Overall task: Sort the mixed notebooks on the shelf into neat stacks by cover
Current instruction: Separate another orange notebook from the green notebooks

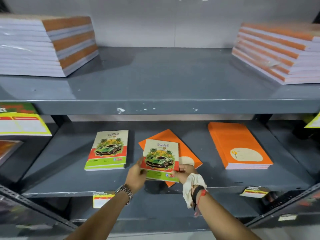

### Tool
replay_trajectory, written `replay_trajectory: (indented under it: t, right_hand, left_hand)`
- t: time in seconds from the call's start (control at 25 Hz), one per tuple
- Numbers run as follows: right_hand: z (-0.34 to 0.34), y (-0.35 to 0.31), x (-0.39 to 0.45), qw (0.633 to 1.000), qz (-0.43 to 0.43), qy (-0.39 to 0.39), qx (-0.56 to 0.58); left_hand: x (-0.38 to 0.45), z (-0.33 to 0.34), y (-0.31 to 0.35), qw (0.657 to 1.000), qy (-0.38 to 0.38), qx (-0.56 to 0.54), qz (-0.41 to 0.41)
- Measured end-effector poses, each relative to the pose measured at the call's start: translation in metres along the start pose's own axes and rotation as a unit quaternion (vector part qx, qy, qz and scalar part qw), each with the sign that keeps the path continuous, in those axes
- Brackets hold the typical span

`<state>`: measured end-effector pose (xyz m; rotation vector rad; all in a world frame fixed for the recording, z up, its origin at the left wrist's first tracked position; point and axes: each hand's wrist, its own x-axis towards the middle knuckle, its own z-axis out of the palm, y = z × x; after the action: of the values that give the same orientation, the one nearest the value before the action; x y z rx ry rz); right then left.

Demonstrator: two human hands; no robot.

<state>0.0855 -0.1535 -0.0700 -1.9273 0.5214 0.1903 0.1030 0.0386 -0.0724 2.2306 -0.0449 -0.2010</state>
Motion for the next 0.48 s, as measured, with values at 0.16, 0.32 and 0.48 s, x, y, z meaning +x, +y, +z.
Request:
replay_trajectory:
  t: [0.16, 0.32, 0.48]
  right_hand:
    - [0.049, -0.03, -0.003, 0.998, -0.034, 0.03, 0.037]
    - [0.112, -0.075, 0.0, 0.997, -0.057, 0.002, 0.043]
    - [0.159, -0.101, 0.008, 0.998, -0.07, -0.003, 0.004]
  left_hand:
    - [0.005, -0.049, -0.021, 0.995, 0.049, -0.082, 0.015]
    - [0.014, -0.104, -0.053, 0.99, 0.086, -0.104, -0.046]
    - [0.028, -0.135, -0.086, 0.985, 0.093, -0.11, -0.091]
